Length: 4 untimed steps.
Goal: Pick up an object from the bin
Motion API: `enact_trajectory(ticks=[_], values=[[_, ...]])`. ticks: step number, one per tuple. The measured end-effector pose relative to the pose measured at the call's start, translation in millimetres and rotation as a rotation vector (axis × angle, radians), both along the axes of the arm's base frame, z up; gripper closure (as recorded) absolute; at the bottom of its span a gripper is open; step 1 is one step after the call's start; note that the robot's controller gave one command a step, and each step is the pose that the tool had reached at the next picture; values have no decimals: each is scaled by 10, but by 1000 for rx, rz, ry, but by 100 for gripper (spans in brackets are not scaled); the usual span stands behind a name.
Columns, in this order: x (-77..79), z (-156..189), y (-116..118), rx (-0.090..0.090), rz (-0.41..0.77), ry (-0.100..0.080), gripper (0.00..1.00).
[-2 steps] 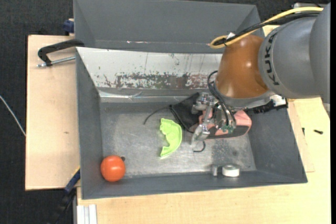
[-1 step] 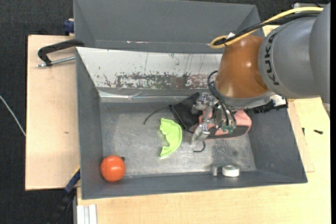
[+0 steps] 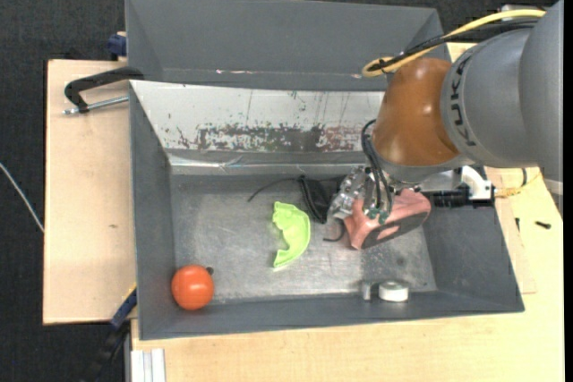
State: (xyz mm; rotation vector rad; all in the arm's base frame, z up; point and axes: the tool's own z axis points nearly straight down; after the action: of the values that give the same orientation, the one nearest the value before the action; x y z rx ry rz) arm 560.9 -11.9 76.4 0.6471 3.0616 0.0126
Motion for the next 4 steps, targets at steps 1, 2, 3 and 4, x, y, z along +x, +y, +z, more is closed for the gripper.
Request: enact_trajectory(ticks=[1, 2, 3, 4], values=[[0, 0, 0, 0, 0, 0, 100], [78, 399, -7, -4, -26, 16, 100], [9, 682, -113, -4, -30, 4, 100], [-36, 683, -143, -4, -28, 12, 100]])
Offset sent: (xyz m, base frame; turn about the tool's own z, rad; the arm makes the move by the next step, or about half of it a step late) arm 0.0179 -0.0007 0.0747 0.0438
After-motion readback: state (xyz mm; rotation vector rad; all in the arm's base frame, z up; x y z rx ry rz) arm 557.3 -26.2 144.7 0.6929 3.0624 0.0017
